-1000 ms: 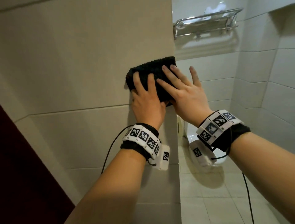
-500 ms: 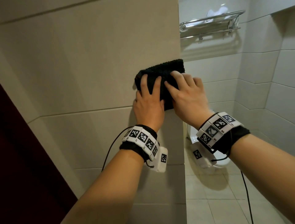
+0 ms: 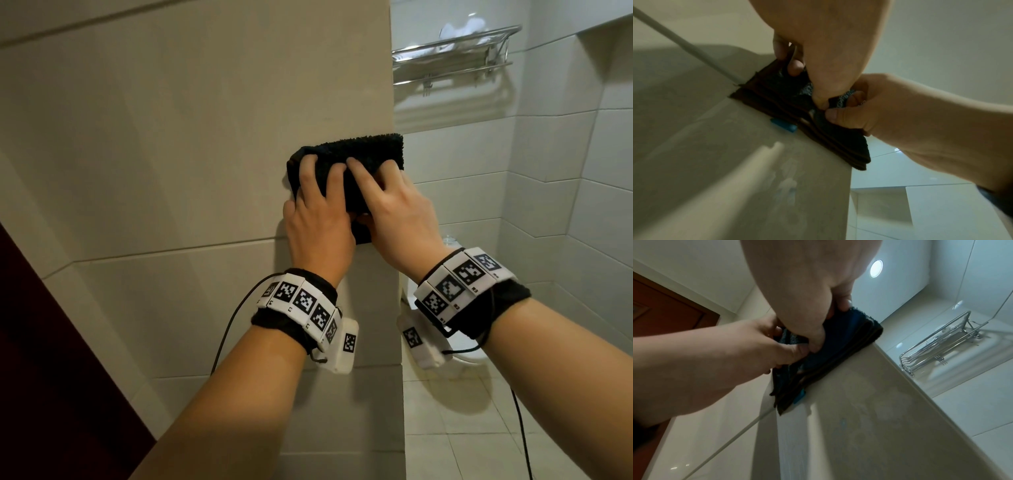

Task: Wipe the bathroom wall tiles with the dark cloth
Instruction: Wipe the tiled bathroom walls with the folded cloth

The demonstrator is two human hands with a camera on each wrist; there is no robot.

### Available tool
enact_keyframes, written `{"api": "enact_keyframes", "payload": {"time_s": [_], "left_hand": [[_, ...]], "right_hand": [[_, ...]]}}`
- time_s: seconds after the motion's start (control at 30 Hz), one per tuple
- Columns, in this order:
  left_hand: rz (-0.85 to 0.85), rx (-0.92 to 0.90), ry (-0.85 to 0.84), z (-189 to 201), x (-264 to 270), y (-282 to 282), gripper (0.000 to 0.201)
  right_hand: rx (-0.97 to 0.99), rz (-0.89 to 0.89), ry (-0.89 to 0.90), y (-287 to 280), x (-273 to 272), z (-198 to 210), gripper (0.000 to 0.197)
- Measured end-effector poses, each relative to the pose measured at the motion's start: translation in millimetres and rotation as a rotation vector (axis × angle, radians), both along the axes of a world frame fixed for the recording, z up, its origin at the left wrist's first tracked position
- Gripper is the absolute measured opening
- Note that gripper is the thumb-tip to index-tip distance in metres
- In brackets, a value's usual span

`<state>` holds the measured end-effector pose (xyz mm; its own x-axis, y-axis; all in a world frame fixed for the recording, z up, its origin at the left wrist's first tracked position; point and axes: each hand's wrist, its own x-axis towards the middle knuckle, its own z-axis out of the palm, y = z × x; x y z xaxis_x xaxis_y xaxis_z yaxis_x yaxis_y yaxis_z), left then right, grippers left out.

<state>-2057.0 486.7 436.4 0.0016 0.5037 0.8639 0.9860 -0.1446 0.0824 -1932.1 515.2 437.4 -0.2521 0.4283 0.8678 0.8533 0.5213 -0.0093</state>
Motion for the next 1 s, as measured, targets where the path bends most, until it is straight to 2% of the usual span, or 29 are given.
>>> {"api": "enact_keyframes", "payload": {"time_s": [0.27, 0.73, 1.0], "left_hand": [[0.020, 0.028, 0.045, 39.5, -11.1, 2.3, 0.073], [0.040, 0.057, 0.045, 163.1, -48.3, 3.2, 0.071], [0.039, 0.055, 0.042, 159.5, -51.3, 2.5, 0.071]], "right_hand": [[-0.004, -0.008, 0.006, 6.6, -9.8, 37.0, 0.081], [-0.008, 0.037, 0.052, 7.1, -42.4, 163.1, 0.079], [-0.012, -0.010, 0.025, 7.4, -47.7, 160.9, 0.078]]}}
